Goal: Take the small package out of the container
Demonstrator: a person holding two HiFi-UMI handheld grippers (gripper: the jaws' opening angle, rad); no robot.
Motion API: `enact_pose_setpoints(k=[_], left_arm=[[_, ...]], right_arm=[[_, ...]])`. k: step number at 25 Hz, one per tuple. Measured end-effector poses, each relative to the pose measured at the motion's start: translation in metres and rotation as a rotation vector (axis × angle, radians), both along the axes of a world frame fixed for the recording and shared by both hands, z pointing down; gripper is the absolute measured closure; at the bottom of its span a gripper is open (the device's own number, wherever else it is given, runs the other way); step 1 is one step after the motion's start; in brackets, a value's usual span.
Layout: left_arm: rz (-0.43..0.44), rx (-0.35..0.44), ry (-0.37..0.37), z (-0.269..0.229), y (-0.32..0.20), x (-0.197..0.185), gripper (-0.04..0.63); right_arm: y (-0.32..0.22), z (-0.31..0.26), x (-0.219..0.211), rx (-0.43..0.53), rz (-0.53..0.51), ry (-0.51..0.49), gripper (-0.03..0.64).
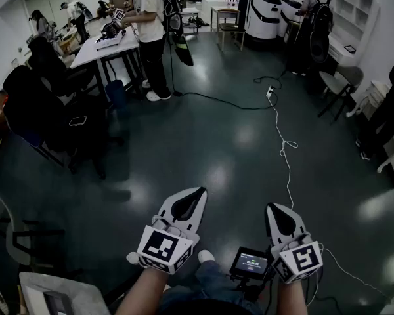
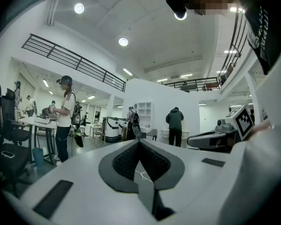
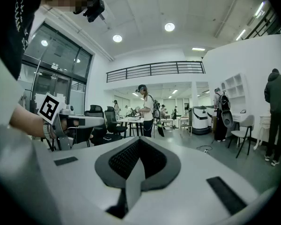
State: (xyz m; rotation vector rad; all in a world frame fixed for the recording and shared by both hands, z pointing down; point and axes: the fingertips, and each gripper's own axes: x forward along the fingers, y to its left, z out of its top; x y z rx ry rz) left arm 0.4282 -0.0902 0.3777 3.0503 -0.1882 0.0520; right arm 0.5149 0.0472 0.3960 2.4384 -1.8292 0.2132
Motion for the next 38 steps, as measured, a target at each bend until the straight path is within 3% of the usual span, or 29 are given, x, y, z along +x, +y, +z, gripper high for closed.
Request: enact_pose_setpoints(k=[9, 18, 26, 34, 38], left_arm=[[-0.145, -0.004, 0.016, -0.005, -0.042, -0.042, 0.583], [-0.408, -0.011, 0.014, -0.006, -0.087, -0.106, 0.583], [-0.617, -0.032, 0.014, -0.004, -0.097, -0.167, 0.583], [-0.796, -0.038, 0.019, -0.003, -0.091, -0.254, 0.583], [-0.87, -0.041, 0.029, -0.005, -0.088, -0.303, 0.583]], right_arm=[[-0.055, -0.011, -0.023, 0.015, -0.111, -0.024, 0.591], [-0.123, -0.015, -0.054, 0.045, -0.371, -0.029, 0.591], [-0.163, -0.014, -0.091, 0.008, -0.572, -0.014, 0.591], [-0.187, -0.006, -0.164, -0.017, -0.766, 0.006, 0.591], [-0.195, -0.017, -0.216, 0.022, -0.854, -0.038, 0.591]])
